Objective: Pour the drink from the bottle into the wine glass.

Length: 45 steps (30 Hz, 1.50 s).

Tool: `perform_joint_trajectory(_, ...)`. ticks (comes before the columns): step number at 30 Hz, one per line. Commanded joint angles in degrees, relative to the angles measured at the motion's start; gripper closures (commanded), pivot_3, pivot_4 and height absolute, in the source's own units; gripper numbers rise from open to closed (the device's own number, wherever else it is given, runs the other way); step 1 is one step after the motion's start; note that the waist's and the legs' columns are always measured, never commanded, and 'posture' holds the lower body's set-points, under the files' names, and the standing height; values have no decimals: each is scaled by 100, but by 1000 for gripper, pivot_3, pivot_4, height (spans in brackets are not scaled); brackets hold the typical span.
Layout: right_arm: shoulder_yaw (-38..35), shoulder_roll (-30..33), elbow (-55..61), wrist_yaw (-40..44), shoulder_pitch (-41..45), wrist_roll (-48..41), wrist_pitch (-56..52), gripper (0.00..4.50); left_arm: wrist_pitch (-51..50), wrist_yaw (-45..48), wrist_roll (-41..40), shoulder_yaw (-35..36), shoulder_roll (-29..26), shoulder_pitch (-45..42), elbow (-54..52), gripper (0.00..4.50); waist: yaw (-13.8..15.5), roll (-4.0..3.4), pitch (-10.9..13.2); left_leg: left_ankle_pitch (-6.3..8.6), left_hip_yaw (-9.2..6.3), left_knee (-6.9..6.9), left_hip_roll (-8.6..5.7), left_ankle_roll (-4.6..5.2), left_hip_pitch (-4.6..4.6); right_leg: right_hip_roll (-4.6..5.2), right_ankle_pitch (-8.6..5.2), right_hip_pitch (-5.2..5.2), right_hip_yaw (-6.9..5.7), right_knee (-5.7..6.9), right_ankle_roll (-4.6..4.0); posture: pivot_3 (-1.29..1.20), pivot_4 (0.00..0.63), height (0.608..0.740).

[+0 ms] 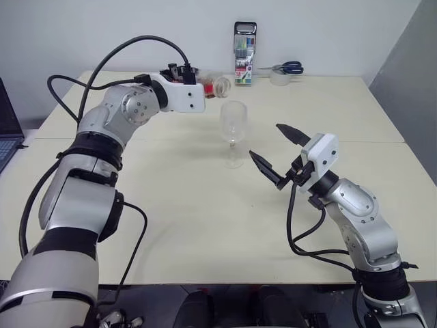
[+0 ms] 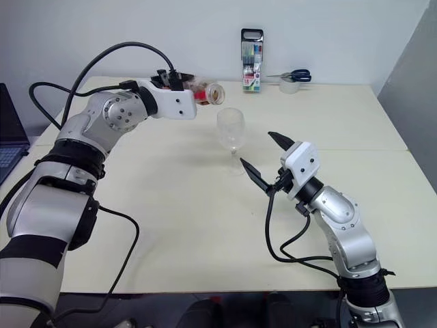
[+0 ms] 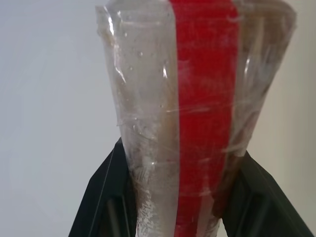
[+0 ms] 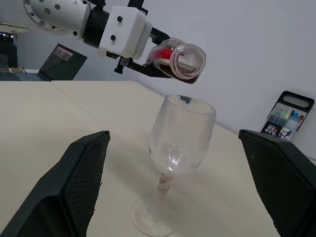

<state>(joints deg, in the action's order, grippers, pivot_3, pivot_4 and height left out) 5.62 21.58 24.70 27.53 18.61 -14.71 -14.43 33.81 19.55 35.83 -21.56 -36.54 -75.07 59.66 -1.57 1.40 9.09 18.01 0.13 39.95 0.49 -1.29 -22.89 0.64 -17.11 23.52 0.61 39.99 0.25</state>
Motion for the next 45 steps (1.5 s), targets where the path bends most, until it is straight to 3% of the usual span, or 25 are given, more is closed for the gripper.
perform_joint_trajectory(1, -141, 24, 177, 37, -20, -27, 70, 0, 134, -205, 82, -19, -142, -312, -22, 2810, 0, 0, 0, 0, 0, 0, 0, 0, 0, 0, 0, 0, 0, 0, 0, 0, 150, 740)
perform_joint_trajectory(45, -103, 72, 310, 104, -212, 33, 87, 0, 427, -779, 839, -634, -269, -1000, 671, 2810, 0, 0, 0, 0, 4, 3, -2, -1, 0, 1, 0, 2, 2, 4, 0, 0, 150, 740)
